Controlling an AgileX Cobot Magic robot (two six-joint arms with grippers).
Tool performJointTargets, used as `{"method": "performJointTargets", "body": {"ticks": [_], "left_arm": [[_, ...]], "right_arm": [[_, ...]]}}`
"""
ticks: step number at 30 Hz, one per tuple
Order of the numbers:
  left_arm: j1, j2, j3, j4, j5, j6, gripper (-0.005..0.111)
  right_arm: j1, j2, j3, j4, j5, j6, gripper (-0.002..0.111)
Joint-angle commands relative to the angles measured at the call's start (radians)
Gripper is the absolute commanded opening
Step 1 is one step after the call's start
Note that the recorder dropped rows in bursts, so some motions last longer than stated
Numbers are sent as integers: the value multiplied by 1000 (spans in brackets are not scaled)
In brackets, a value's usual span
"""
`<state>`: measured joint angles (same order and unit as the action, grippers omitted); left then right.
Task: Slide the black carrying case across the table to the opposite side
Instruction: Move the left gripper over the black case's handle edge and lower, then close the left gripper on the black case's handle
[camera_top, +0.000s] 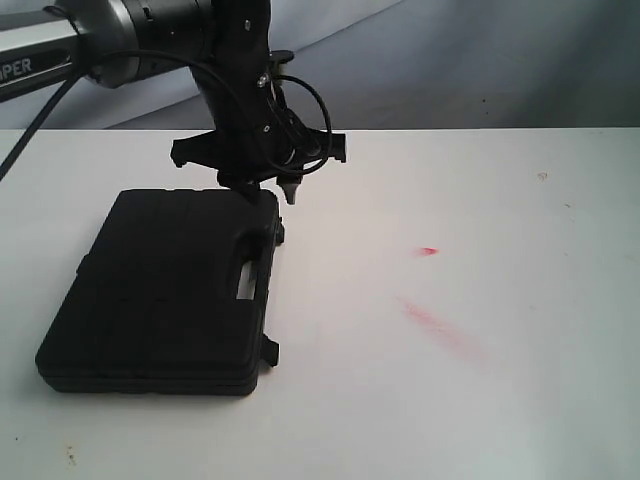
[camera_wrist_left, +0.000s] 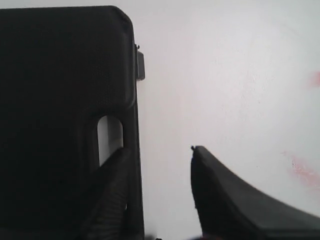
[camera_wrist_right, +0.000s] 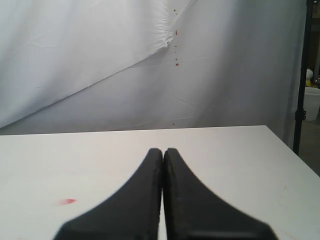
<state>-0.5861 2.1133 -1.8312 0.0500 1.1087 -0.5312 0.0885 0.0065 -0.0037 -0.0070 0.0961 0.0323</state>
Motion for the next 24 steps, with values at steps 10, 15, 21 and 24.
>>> {"method": "performJointTargets", "body": {"ticks": [10, 15, 21, 24], "left_arm": [[-7, 99, -6, -14, -6, 8, 46], [-7, 146, -6, -11, -44, 8, 46], [6, 188, -6, 16, -46, 8, 46], [8, 204, -6, 20, -51, 8, 46]], "right_arm": [[-8, -7, 4, 7, -3, 1, 0], [-8, -7, 4, 7, -3, 1, 0], [-8, -7, 4, 7, -3, 1, 0], [-8, -7, 4, 7, -3, 1, 0]]}}
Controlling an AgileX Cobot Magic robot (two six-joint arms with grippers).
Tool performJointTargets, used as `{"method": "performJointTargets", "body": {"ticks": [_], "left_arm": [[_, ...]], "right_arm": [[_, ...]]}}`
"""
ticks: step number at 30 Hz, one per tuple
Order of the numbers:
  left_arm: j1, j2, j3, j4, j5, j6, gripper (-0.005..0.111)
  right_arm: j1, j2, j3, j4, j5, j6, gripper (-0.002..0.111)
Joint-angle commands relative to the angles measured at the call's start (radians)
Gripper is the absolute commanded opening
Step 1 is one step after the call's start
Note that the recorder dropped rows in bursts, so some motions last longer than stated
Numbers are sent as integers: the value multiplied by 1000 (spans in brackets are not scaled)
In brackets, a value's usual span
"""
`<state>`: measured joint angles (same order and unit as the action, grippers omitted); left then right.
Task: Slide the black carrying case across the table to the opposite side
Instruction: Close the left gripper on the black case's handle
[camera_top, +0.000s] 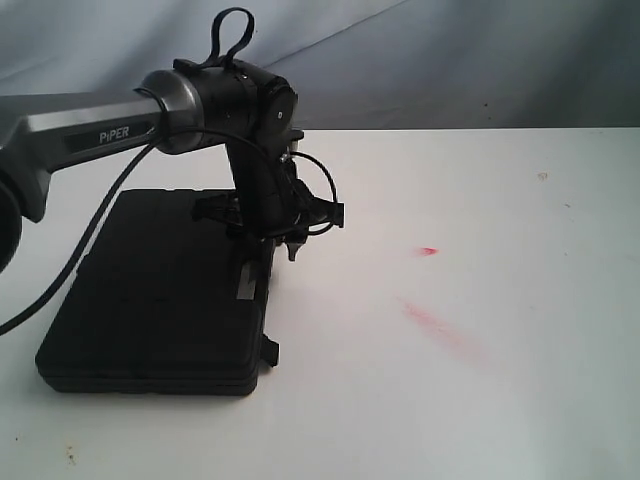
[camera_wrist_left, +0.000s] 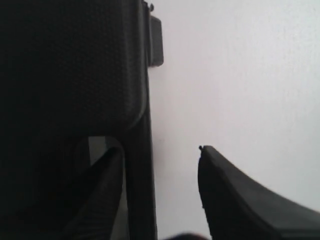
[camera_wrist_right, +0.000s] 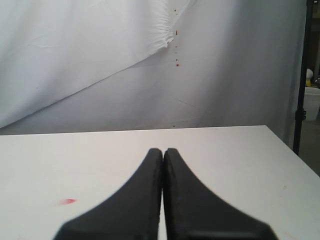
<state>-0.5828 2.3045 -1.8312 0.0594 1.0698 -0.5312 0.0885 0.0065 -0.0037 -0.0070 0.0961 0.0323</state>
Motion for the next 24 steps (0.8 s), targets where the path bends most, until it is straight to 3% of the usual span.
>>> {"method": "performJointTargets", "body": {"ticks": [1, 21, 24], "left_arm": [[7, 17, -6, 11, -15, 10, 46], [9, 81, -6, 2, -24, 10, 46], [9, 81, -6, 2, -24, 10, 39]], "right_arm": [[-8, -7, 4, 7, -3, 1, 0], [-8, -7, 4, 7, -3, 1, 0], [-8, -7, 4, 7, -3, 1, 0]]}}
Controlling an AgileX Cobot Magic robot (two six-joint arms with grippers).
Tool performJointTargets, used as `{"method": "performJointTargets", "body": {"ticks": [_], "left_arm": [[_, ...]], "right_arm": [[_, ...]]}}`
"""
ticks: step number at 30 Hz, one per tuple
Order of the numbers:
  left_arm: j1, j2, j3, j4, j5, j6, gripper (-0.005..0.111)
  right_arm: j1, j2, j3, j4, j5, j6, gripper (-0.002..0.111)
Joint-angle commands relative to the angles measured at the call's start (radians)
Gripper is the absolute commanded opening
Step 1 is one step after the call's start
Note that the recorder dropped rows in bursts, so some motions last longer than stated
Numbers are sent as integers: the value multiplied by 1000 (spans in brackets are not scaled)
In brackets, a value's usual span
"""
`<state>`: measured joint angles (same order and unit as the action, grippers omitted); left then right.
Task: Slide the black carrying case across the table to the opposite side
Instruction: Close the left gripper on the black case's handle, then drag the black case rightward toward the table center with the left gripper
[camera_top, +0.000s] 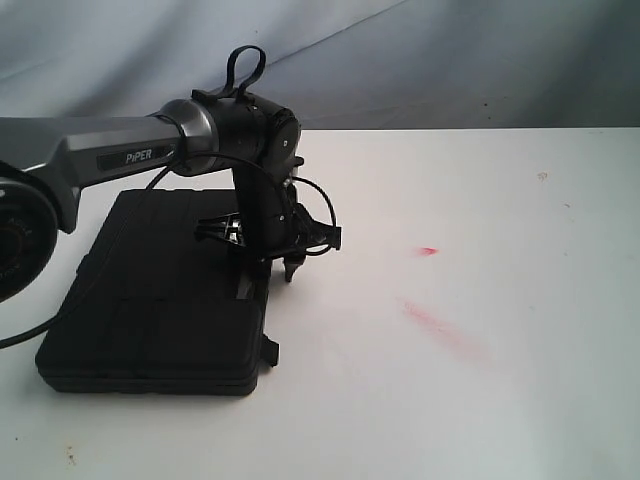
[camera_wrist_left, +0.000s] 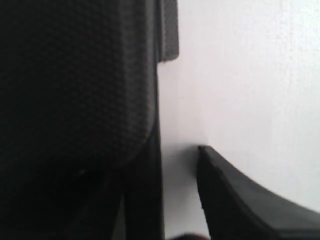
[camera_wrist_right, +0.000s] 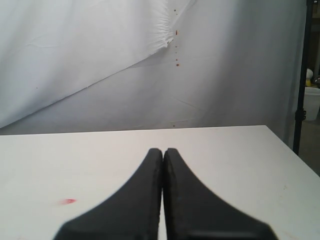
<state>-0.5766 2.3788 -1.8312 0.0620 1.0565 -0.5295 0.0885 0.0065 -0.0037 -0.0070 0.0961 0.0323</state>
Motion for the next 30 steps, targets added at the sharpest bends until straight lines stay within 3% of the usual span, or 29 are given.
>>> {"method": "performJointTargets", "body": {"ticks": [1, 6, 30], "left_arm": [[3, 7, -6, -1, -10, 8, 34], [3, 7, -6, -1, -13, 8, 1], [-10, 7, -6, -119, -51, -25, 0]], "right_arm": [[-8, -7, 4, 7, -3, 1, 0], [-8, -7, 4, 7, -3, 1, 0], [-8, -7, 4, 7, -3, 1, 0]]}}
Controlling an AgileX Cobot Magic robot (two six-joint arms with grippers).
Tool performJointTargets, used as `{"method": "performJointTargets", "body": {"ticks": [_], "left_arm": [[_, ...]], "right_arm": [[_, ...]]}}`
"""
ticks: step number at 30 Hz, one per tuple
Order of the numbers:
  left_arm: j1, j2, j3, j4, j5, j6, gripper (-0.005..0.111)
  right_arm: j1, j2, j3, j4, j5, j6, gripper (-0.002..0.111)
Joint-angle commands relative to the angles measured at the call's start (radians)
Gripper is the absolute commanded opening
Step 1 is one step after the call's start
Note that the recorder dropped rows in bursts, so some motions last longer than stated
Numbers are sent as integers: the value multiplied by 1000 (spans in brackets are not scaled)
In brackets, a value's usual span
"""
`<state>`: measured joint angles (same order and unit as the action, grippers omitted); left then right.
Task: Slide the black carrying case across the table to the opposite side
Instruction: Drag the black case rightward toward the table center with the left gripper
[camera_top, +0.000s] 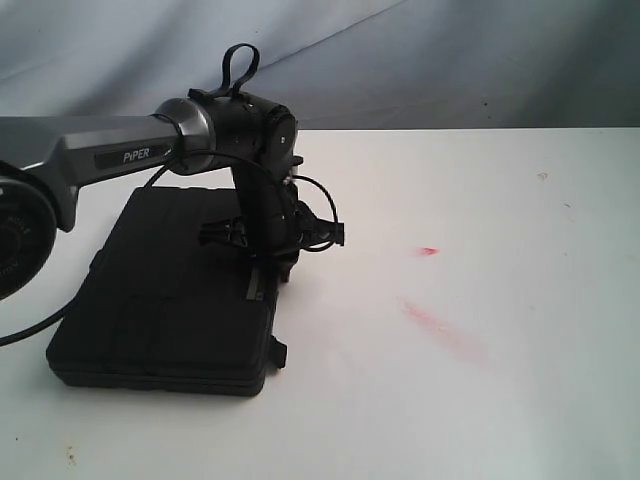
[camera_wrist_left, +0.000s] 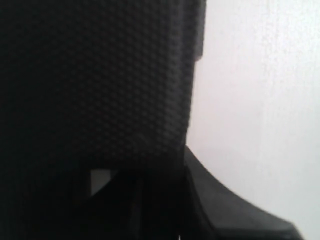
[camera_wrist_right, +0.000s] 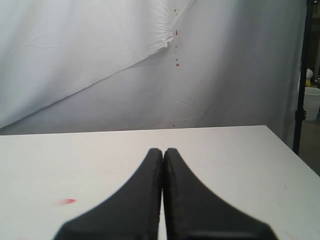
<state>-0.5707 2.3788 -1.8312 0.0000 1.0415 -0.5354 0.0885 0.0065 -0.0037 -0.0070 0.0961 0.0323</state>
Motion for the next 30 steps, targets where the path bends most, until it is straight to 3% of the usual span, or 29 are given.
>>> {"method": "performJointTargets", "body": {"ticks": [1, 9, 30], "left_arm": [[-18, 7, -6, -65, -41, -26, 0], [-34, 20, -57, -78, -40, -67, 0], [-106, 229, -411, -178, 69, -119, 0]], "right_arm": [[-8, -7, 4, 7, -3, 1, 0], [-8, -7, 4, 7, -3, 1, 0], [-8, -7, 4, 7, -3, 1, 0]]}}
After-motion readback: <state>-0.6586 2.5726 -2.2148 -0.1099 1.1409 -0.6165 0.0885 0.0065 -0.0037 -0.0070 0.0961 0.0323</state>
